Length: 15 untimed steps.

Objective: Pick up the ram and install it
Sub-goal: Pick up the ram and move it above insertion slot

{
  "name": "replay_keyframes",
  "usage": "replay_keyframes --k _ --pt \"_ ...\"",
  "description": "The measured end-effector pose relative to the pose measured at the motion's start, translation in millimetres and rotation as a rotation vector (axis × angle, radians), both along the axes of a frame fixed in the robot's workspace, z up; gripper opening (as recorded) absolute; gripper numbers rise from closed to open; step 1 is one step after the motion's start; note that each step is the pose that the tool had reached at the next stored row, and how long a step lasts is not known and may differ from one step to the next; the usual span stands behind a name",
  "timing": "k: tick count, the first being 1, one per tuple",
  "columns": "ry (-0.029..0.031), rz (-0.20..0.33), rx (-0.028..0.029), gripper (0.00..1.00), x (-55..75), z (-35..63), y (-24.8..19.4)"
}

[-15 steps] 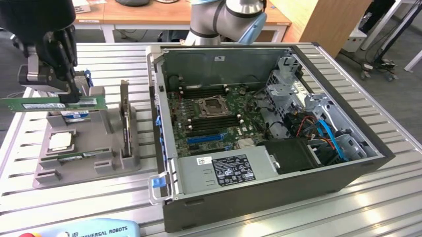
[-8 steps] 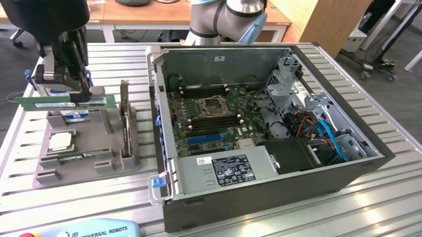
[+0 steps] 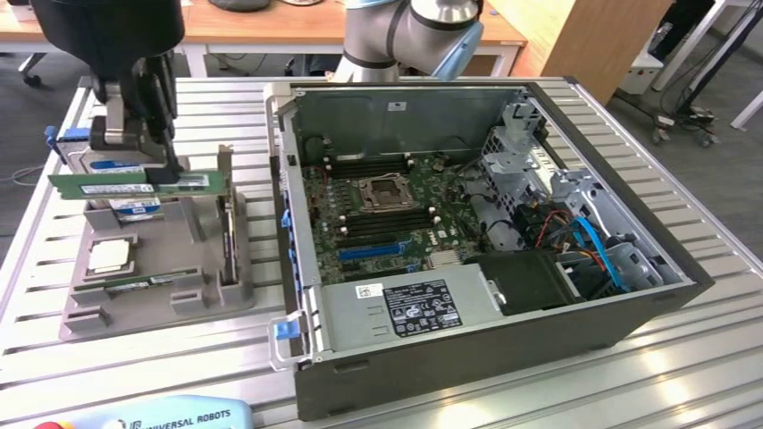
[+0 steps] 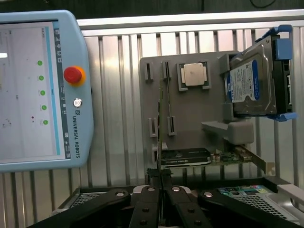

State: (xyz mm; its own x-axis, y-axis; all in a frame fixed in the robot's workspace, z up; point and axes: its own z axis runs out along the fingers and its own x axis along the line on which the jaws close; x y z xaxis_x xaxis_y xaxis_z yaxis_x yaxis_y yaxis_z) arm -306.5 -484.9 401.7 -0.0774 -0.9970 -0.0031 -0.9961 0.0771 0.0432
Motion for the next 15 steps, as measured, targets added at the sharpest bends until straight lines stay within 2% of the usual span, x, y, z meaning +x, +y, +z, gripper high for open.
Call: replay_keyframes --k 15 --pt "-0.0001 0.000 0.0006 0.11 27.2 0.0 1.1"
